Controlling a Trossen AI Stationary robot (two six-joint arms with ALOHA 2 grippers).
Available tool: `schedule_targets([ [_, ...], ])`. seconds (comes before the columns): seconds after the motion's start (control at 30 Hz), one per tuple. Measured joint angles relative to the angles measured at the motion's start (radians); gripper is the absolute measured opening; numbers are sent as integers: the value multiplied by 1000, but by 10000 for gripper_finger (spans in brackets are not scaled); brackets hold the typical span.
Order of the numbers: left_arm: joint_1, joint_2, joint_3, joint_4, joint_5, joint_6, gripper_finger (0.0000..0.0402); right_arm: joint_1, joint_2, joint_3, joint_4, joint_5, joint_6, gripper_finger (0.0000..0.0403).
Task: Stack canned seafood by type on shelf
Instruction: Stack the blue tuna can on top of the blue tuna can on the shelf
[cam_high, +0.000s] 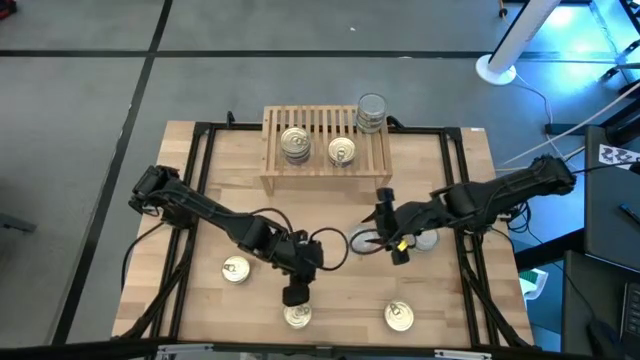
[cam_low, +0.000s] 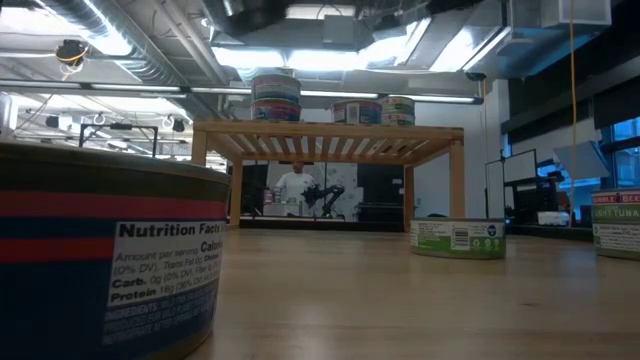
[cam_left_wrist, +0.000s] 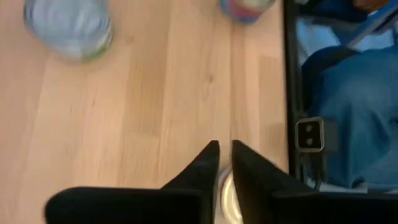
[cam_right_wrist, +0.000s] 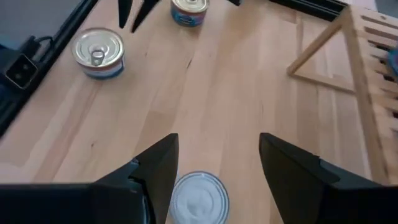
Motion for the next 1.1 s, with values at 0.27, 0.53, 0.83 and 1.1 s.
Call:
schedule_targets([
  [0.27,-10,21,-20,-87,89,-157,139,0,118,0,30,-88,-84,225],
  [0.53,-33,40,-77,-68,140,-244,152,0,225,0,9,-139,-129,225],
  [0.83,-88,40,-226,150,196,-343,153,0,254,-1,-1,-138,-129,225],
  [1.1,-99,40,-338,273,196,-435,153,0,254,-1,13,-137,-128,225],
])
